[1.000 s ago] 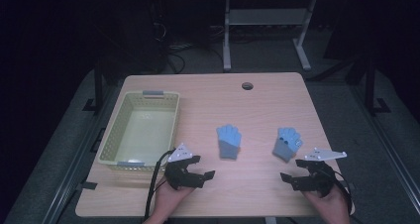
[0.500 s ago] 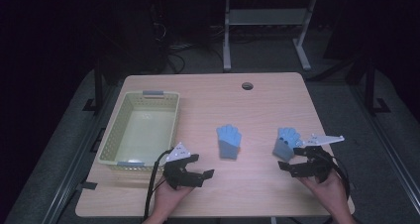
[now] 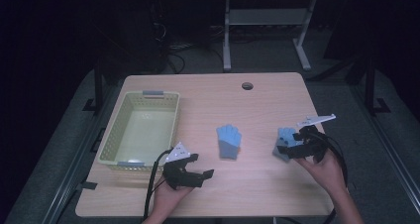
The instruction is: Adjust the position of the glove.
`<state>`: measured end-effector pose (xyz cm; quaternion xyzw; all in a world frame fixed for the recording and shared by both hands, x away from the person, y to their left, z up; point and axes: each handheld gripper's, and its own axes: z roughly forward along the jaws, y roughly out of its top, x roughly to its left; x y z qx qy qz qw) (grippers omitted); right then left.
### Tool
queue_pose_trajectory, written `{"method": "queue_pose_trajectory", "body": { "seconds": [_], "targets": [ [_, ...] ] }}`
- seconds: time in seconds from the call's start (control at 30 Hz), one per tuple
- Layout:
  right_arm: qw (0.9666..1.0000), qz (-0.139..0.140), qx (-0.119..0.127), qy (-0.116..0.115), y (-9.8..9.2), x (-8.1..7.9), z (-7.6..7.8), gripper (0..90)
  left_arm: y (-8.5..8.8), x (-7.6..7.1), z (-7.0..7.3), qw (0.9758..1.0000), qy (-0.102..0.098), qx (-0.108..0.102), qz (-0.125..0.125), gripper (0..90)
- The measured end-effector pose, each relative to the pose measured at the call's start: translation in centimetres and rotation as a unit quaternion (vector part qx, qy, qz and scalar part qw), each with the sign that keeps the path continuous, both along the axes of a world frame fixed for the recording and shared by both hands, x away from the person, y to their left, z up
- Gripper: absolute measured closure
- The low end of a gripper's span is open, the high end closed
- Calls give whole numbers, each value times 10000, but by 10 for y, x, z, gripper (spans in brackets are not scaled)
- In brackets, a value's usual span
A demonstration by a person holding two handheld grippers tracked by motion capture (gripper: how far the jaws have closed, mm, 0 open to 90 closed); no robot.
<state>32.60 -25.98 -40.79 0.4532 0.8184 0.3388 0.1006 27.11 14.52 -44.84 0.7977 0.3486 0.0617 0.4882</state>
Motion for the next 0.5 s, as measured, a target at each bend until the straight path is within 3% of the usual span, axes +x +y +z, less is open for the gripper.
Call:
{"method": "queue_pose_trajectory", "body": {
  "seconds": [0.23,0.5],
  "targets": [
    [9998,48,-183,26,3,16,1,223,-1,1,-1,10000,-3,19,-52,157],
    [9995,-156,-249,141,-5,29,-8,302,0,-1,1,10000,-18,-34,-54,158]
  ]
}}
